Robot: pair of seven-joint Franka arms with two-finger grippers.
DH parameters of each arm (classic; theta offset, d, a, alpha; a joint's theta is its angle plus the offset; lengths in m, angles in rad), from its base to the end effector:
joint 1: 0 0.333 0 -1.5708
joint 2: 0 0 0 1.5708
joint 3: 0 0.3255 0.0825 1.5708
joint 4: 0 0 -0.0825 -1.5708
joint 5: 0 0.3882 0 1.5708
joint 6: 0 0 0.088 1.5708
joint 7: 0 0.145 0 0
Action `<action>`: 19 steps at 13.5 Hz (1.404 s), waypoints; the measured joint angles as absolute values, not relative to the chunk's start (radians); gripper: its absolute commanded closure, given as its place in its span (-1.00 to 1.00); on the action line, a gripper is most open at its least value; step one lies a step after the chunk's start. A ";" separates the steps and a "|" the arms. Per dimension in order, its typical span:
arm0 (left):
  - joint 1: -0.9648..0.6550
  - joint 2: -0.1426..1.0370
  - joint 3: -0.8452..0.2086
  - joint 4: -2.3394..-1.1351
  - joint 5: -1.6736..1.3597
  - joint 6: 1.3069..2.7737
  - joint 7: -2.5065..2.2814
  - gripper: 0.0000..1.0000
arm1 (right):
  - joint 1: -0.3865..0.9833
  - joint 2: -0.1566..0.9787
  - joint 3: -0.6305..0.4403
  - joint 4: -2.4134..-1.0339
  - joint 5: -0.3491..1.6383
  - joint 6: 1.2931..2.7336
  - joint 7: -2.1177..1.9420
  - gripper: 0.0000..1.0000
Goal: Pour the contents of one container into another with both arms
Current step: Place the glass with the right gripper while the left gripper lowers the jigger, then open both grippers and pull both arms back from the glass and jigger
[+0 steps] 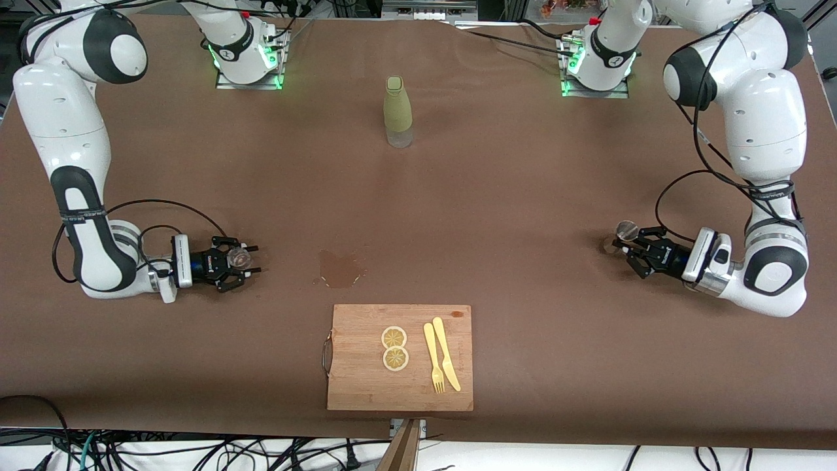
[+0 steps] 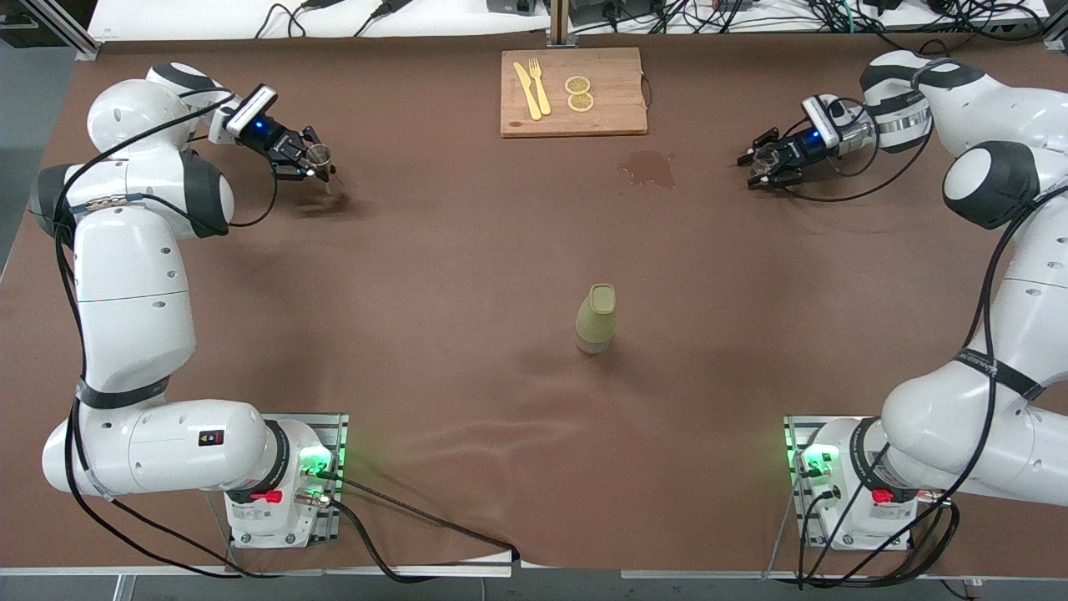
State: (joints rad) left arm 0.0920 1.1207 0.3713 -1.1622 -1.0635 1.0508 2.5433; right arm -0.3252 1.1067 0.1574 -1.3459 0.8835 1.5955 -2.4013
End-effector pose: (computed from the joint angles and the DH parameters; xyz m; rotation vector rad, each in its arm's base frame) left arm 0.6317 0.0809 0.1227 1.0424 -1.5806 0.7045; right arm 0.6462 -0.0115 0.0510 -1.2659 -1.5166 -0.8193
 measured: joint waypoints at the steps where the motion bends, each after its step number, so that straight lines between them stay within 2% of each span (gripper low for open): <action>1: 0.097 1.125 0.378 -1.160 -1.056 1.051 2.551 1.00 | -0.325 1.107 0.152 -1.346 0.884 1.593 -2.402 -1.00; 6: 0.112 1.200 0.386 -1.156 -1.054 1.048 2.602 1.00 | -0.327 1.105 0.101 -1.341 0.888 1.541 -2.404 -1.00; 10: 0.115 1.203 0.390 -1.146 -1.054 1.039 2.604 1.00 | -0.328 1.103 0.022 -1.295 0.887 1.473 -2.365 -1.00; 12: 0.118 1.203 0.393 -1.145 -1.054 1.038 2.606 0.89 | -0.330 1.101 -0.013 -1.244 0.880 1.424 -2.307 -1.00; 15: 0.123 1.203 0.406 -1.145 -1.054 1.038 2.609 0.26 | -0.330 1.068 -0.026 -1.172 0.849 1.380 -2.188 -1.00; 17: 0.130 1.204 0.409 -1.145 -1.054 1.037 2.612 0.13 | -0.330 1.017 -0.039 -1.152 0.834 1.375 -2.083 -1.00; 18: 0.131 1.206 0.410 -1.146 -1.054 1.037 2.615 -0.71 | -0.330 0.988 -0.047 -1.150 0.832 1.371 -2.027 -1.00; 19: 0.132 1.207 0.410 -1.146 -1.054 1.037 2.618 -1.00 | -0.330 0.965 -0.053 -1.150 0.830 1.367 -1.974 -1.00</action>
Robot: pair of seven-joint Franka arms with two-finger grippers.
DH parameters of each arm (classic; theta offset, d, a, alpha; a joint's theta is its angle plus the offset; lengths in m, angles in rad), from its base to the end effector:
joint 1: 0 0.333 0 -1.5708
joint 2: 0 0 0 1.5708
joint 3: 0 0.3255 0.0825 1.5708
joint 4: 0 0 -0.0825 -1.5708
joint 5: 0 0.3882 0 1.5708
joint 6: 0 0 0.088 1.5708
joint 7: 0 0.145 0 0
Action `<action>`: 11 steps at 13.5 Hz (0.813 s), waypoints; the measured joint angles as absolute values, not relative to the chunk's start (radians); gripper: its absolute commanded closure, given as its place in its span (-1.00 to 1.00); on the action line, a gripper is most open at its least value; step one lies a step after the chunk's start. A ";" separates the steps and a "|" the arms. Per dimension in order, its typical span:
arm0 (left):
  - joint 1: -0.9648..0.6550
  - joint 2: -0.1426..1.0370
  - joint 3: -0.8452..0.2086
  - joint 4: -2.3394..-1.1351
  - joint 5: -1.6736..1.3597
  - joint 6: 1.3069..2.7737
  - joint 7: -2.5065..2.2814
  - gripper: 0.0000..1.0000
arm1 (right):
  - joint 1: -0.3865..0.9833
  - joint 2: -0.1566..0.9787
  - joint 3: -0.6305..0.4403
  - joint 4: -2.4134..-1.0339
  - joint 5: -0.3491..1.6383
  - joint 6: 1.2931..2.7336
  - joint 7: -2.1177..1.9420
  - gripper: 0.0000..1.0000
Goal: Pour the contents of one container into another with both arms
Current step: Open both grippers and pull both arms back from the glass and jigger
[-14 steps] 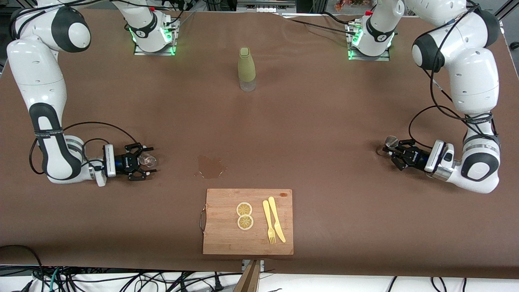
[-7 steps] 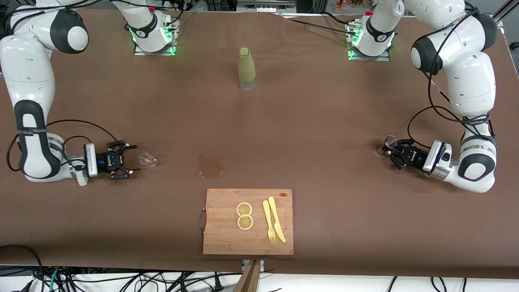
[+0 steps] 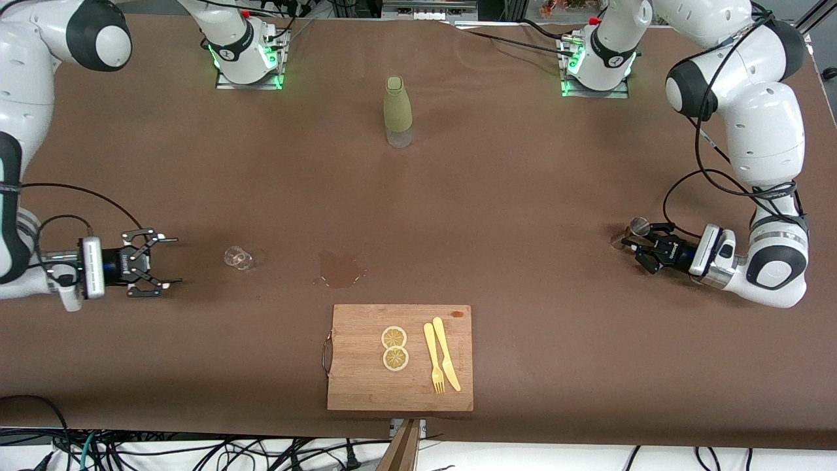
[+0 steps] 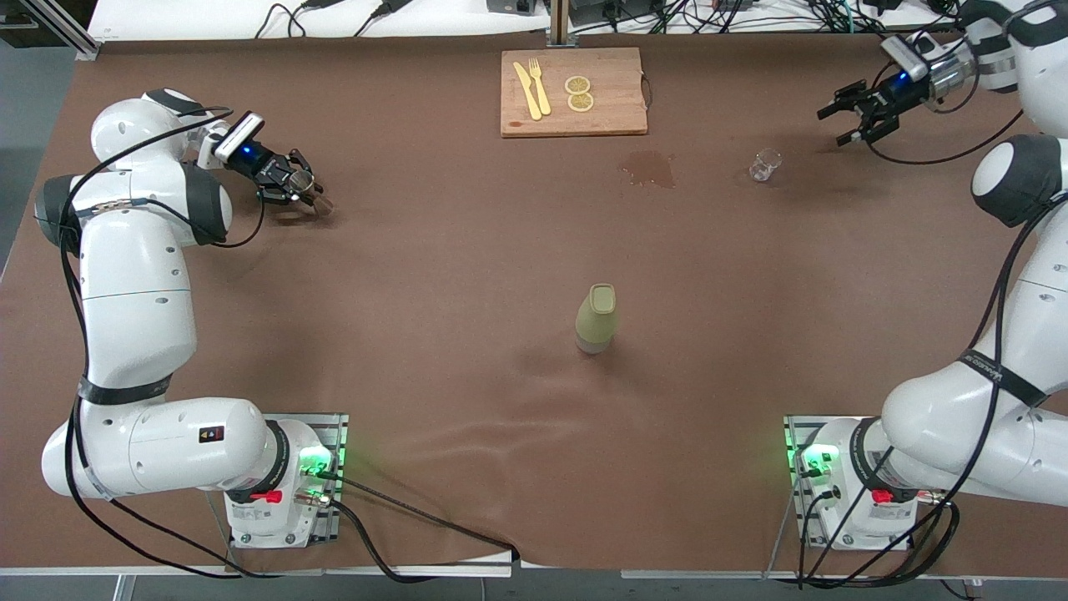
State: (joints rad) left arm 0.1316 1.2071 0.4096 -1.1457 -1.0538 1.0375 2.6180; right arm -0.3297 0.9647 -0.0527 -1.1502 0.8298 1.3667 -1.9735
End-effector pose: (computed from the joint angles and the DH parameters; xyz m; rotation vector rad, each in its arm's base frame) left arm 0.6070 0.1201 0.0748 1.0573 -1.5510 0.7085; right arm 0.6780 -0.1353 0.1940 -1.6026 -1.4044 -0.5365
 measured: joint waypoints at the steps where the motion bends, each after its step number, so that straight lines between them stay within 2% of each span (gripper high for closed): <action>1: 0.132 1.209 0.410 -1.146 -1.054 1.037 2.620 -1.00 | -0.330 0.946 -0.054 -1.150 0.826 1.365 -1.922 -1.00; 8: 0.136 1.209 0.439 -1.141 -1.054 1.048 2.633 -1.00 | -0.276 0.754 -0.052 -1.137 0.596 1.364 -1.470 -1.00; 11: 0.155 1.132 0.454 -1.125 -1.049 1.162 2.686 -1.00 | -0.217 0.632 -0.047 -1.134 0.418 1.364 -1.221 -1.00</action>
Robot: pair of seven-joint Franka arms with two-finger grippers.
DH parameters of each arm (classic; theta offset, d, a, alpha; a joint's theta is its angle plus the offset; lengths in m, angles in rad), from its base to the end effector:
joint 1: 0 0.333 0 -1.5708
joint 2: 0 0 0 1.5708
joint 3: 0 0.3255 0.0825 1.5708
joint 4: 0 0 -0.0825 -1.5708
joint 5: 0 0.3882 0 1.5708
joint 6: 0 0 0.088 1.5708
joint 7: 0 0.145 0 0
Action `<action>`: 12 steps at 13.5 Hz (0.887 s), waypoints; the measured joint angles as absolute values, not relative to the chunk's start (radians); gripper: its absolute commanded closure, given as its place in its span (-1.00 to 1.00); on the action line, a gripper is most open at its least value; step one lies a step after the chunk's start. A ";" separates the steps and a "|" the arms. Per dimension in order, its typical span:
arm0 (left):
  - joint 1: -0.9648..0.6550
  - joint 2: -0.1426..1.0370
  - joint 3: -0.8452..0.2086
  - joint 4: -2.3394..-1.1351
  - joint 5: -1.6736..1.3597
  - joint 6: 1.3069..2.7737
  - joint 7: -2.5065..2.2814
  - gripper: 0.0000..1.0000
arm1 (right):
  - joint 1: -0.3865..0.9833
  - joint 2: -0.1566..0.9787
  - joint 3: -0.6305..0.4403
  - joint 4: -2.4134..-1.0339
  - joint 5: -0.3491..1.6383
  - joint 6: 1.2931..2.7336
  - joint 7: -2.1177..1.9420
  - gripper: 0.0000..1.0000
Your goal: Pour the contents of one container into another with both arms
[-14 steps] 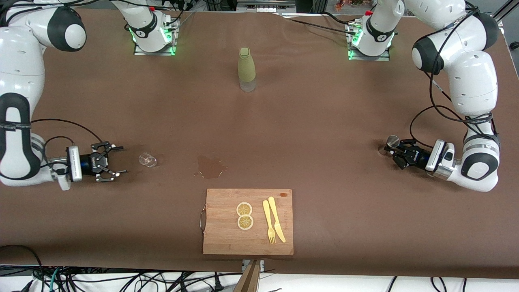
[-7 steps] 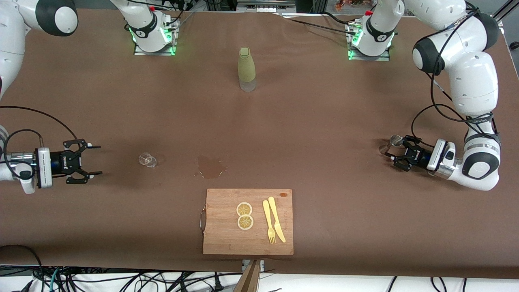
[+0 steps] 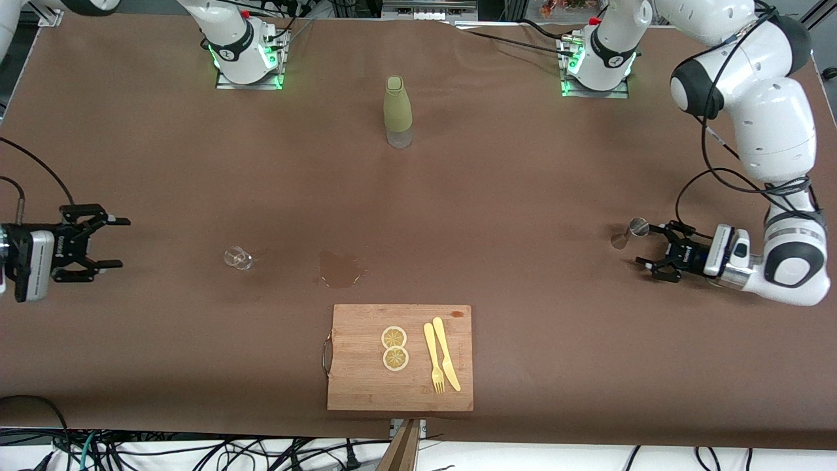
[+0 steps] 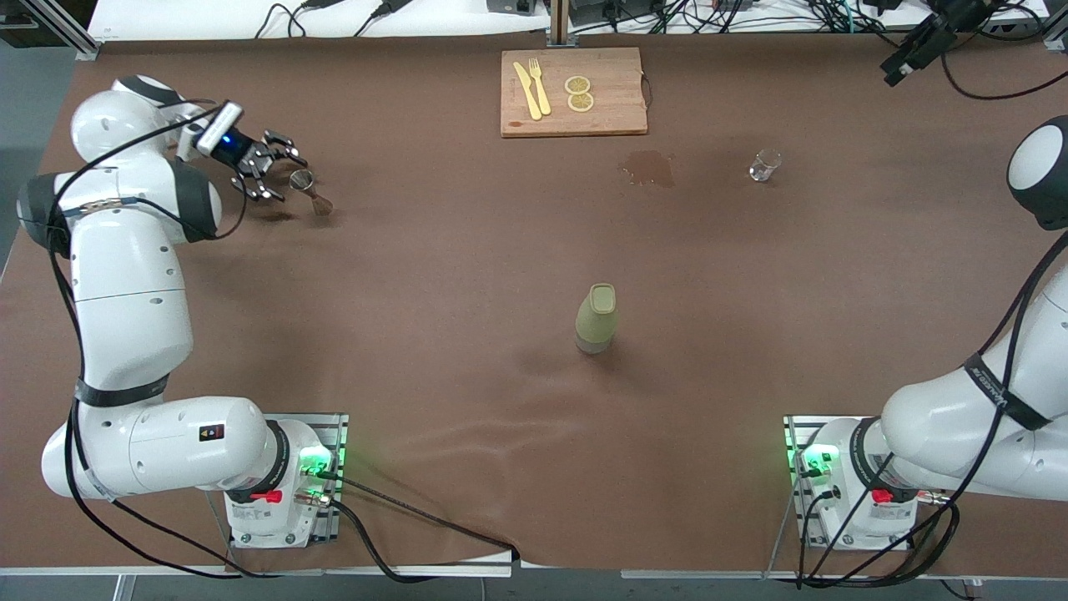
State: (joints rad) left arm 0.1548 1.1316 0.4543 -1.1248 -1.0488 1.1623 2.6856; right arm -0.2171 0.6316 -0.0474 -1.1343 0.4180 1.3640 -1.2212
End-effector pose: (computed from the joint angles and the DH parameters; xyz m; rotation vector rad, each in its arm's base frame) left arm 0.6365 0.1686 0.1191 1.1588 -1.7670 0.7856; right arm 0.6772 -0.1078 0.3968 -2.2909 -1.1967 0.0366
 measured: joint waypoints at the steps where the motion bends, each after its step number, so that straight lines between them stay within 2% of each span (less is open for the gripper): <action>1: 0.161 1.073 0.458 -1.123 -1.020 1.208 2.694 -1.00 | -0.193 0.598 -0.047 -1.134 0.386 1.363 -1.127 -1.00; 6: 0.141 0.716 0.449 -1.173 -0.805 1.437 2.578 -1.00 | -0.126 0.510 -0.044 -1.136 0.253 1.343 -0.681 -1.00; 9: 0.060 0.524 0.440 -1.233 -0.655 1.552 2.416 -1.00 | -0.059 0.464 -0.042 -1.136 0.161 1.321 -0.413 -1.00; 12: -0.038 0.354 0.438 -1.290 -0.470 1.602 2.158 -1.00 | -0.009 0.408 -0.034 -1.136 0.110 1.277 -0.162 -1.00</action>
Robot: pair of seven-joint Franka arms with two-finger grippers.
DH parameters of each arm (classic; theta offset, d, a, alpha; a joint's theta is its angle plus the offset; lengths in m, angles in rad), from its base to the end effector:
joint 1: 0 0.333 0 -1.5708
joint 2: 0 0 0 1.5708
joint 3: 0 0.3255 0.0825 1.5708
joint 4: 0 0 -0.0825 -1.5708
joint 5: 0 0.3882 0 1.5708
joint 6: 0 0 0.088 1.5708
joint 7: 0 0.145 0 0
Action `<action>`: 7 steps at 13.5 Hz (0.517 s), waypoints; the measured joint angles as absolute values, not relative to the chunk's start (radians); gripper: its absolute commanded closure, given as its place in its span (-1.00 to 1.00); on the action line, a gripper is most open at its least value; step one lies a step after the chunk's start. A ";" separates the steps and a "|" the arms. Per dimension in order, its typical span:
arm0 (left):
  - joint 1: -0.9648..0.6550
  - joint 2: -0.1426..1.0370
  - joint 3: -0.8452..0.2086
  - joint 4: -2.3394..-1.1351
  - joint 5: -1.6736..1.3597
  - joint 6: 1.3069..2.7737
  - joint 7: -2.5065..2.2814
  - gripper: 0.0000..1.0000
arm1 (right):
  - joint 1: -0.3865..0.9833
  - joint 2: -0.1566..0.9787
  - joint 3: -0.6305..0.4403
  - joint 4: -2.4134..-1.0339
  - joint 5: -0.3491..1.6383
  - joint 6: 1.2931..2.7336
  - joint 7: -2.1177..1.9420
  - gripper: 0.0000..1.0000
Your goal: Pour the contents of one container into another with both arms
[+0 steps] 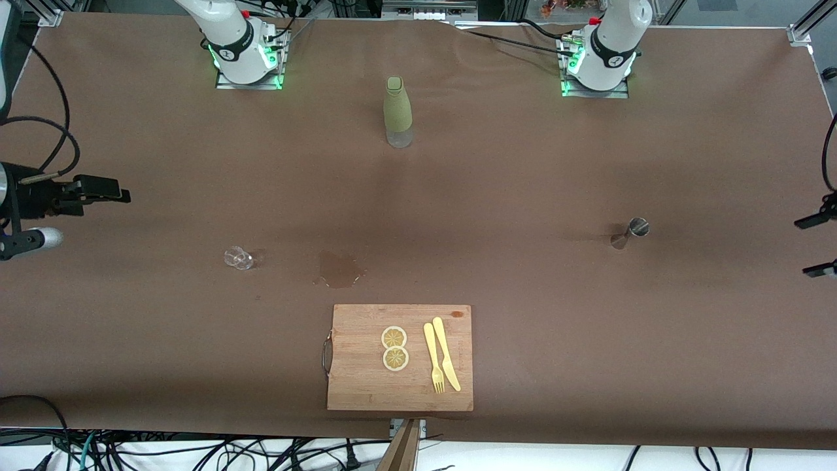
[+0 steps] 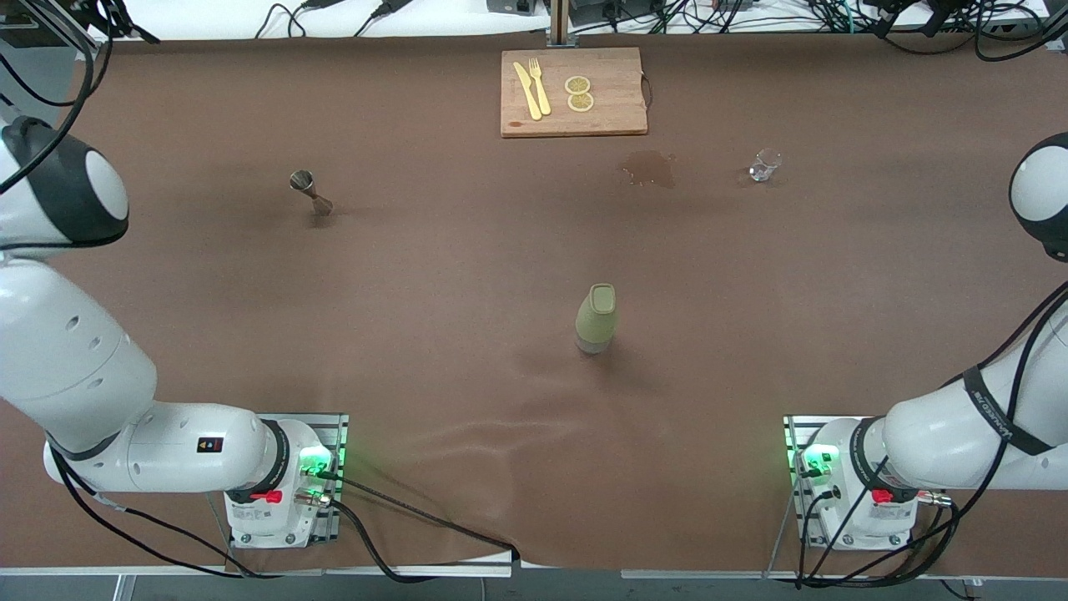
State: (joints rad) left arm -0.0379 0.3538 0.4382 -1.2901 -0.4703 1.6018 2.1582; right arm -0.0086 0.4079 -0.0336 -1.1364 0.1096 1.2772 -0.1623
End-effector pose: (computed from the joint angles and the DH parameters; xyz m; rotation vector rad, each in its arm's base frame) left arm 0.6489 0.1533 0.5393 1.9077 -2.3170 0.4615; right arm 0.6376 -0.0046 0.5296 -2.9883 -0.2076 0.3856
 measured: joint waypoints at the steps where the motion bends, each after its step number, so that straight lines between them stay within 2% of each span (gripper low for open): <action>1: -0.070 0.299 0.437 -1.318 -0.402 1.613 2.055 -1.00 | 0.004 0.392 -0.031 -1.137 0.094 1.257 -0.110 -1.00; 4: -0.144 0.141 0.406 -1.412 -0.213 1.636 1.667 -1.00 | 0.039 0.354 -0.028 -1.144 0.067 1.204 -0.021 -1.00; 7: -0.151 0.035 0.348 -1.504 -0.141 1.640 1.237 -1.00 | 0.042 0.291 -0.028 -1.214 0.041 1.200 -0.005 -1.00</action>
State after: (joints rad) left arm -0.1514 0.0345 0.3485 -1.5036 -0.1411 1.6398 1.2369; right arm 0.0425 0.2905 -0.0279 -1.2139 0.0413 1.2001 -0.0055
